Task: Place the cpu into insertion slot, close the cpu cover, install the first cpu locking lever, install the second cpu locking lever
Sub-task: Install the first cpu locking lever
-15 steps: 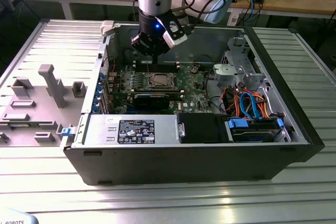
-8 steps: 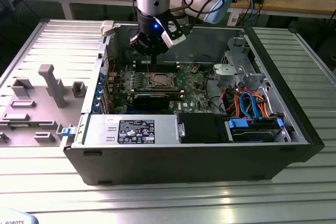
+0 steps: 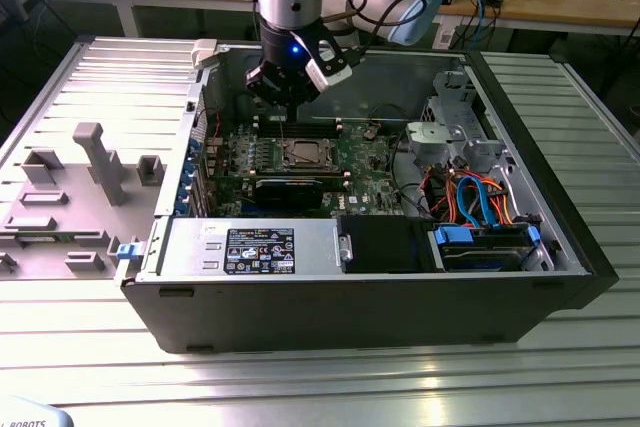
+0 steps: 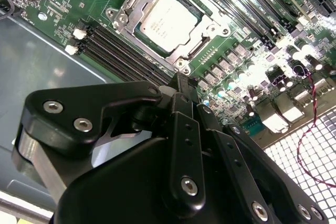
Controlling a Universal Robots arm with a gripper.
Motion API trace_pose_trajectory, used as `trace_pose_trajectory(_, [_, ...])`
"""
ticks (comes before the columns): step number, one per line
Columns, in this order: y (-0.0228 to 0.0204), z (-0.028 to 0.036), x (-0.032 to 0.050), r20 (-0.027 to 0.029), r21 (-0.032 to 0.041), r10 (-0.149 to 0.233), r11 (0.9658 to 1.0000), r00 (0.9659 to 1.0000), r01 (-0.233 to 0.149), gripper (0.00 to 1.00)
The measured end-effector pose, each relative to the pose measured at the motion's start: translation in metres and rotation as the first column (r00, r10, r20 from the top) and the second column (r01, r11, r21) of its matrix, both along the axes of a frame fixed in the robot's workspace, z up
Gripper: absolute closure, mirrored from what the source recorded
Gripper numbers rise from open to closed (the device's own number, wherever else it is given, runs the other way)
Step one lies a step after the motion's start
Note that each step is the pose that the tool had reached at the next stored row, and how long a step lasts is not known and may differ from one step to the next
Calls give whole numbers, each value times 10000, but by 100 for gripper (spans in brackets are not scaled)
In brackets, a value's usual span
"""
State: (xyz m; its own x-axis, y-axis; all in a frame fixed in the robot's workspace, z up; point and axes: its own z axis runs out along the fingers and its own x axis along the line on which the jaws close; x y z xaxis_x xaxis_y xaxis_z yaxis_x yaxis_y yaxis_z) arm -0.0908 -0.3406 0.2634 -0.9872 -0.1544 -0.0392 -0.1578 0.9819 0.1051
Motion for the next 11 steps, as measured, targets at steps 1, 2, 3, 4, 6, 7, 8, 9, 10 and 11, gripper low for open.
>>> trace_pose_trajectory(1, [0, 0, -7, 0, 0, 1, 10000, 10000, -1, 89])
trace_pose_trajectory(2, [0, 0, -7, -1, 0, 3, 10000, 10000, -3, 89])
trace_pose_trajectory(3, [0, 0, -7, -1, 0, 2, 10000, 10000, -2, 89])
trace_pose_trajectory(4, [0, 0, -8, 0, 0, 1, 10000, 10000, -1, 89])
trace_pose_trajectory(6, [0, 0, -9, 0, 0, 1, 10000, 10000, -1, 89])
trace_pose_trajectory(7, [0, 0, -9, 0, 0, 1, 10000, 10000, -1, 89])
trace_pose_trajectory(8, [0, 0, -10, 0, 0, 1, 10000, 10000, -1, 89])
trace_pose_trajectory(9, [0, 0, -10, -1, 0, 1, 10000, 10000, -1, 89])
trace_pose_trajectory(10, [0, 0, -10, -1, -1, 1, 10000, 10000, -1, 89])
trace_pose_trajectory(11, [0, 0, -10, 0, 0, 1, 10000, 10000, -1, 89])
